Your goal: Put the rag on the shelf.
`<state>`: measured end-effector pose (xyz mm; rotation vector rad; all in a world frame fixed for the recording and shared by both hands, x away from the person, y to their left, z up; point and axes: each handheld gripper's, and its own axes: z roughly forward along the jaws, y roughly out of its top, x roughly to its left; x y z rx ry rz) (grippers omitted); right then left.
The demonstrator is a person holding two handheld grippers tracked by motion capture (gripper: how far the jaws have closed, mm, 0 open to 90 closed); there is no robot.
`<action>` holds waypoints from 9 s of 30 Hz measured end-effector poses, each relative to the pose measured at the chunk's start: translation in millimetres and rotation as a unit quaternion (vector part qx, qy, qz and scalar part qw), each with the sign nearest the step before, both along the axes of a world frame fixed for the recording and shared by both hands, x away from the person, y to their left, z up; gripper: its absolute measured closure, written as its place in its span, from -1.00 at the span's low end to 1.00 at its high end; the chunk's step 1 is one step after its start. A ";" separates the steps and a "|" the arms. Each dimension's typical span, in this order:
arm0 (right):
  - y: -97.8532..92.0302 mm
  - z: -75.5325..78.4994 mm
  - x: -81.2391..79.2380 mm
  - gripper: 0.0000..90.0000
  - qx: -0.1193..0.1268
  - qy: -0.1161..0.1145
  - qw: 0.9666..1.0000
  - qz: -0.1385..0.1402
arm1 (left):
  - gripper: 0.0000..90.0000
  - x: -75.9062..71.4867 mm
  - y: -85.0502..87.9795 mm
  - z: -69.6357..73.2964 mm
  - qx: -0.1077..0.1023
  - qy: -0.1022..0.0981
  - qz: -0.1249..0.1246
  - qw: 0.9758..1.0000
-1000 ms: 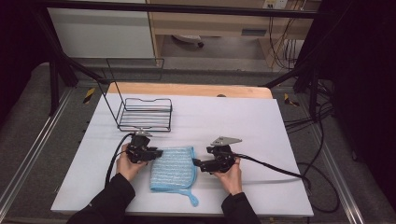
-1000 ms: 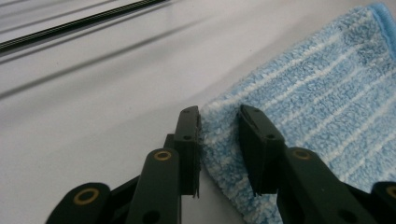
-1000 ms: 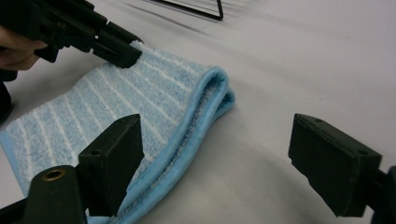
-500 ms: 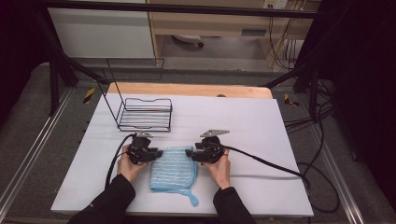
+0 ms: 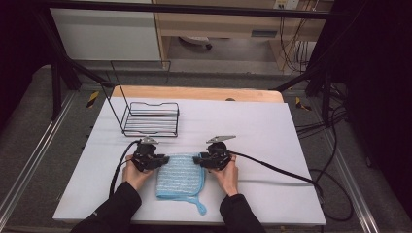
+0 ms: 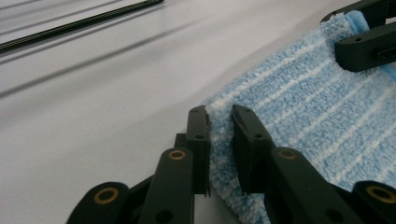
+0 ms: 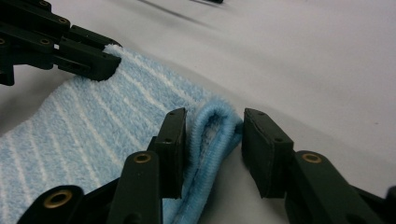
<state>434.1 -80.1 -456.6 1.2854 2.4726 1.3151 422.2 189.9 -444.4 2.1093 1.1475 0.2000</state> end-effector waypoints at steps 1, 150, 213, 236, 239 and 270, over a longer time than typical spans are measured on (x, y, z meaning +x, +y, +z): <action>0.1 0.1 0.1 0.39 0.002 0.004 1.000 0.000 | 0.72 0.1 0.3 0.1 -0.001 0.000 0.000 1.000; 82.4 241.7 -21.0 0.80 0.171 -0.347 0.922 -0.015 | 0.79 -31.6 100.2 233.7 -0.191 -0.344 0.101 0.914; 113.4 335.2 47.7 0.80 0.173 -0.408 0.896 -0.021 | 0.81 23.1 114.4 311.8 -0.260 -0.405 0.155 0.863; 123.0 312.7 80.2 0.79 0.136 -0.379 0.915 -0.032 | 0.80 67.0 118.5 291.1 -0.228 -0.367 0.164 0.887; 121.2 307.3 82.5 0.79 0.135 -0.375 0.917 -0.034 | 0.80 72.5 117.8 284.2 -0.229 -0.358 0.162 0.890; 114.8 247.1 81.0 0.79 0.115 -0.322 0.939 -0.031 | 0.80 69.8 126.5 222.1 -0.207 -0.312 0.113 0.920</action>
